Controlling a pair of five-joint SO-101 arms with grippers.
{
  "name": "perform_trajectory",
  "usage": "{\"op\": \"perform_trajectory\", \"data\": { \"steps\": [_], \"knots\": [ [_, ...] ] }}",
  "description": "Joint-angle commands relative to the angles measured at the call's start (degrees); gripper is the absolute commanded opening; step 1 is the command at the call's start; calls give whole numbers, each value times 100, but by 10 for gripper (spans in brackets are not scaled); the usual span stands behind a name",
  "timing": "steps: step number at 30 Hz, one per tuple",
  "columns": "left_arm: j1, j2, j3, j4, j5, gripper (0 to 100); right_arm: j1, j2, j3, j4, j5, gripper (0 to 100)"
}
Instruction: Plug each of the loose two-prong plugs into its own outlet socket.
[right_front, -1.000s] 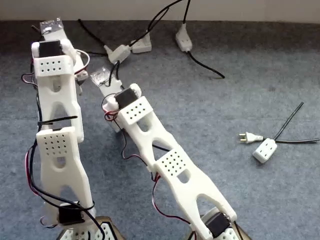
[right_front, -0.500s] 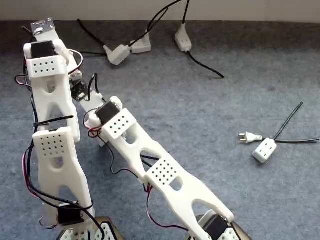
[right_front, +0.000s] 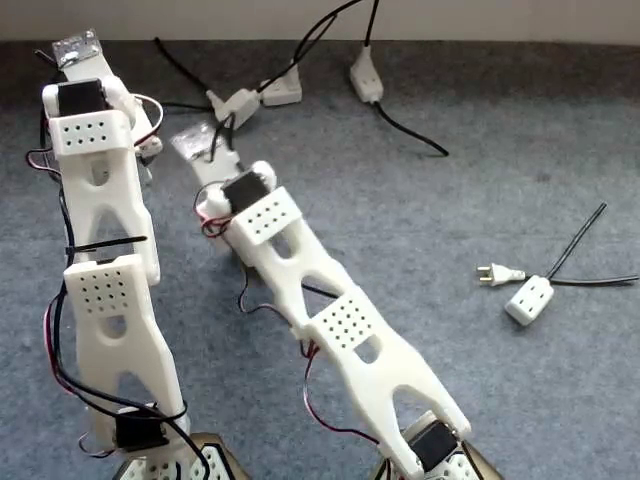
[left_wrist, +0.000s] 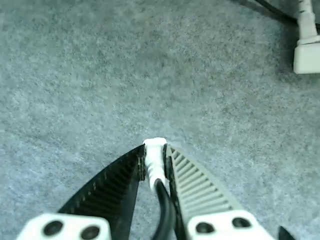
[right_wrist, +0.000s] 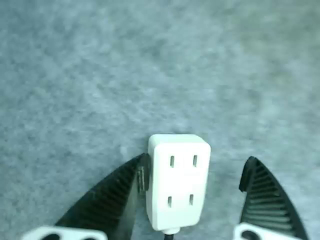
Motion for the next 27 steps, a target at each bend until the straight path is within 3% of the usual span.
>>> {"op": "perform_trajectory", "data": {
  "steps": [1,7,14,20,24,27],
  "knots": [
    [567,-514,4,97,387,6,611,-910,-549,233,-88,290],
    [1086,-1780,1358,88,774,6,382,-1262,145,242,264,290],
    [945,-3679,3477,62,738,6,-40,-1516,646,242,229,290],
    [963,-4822,4462,53,730,6,752,-2053,980,242,-246,290],
    [1138,-4980,4655,-44,703,6,1314,-2316,2580,242,-853,290],
    [1244,-4980,4892,-308,185,6,1727,-2615,4110,215,-958,289]
  ]
}}
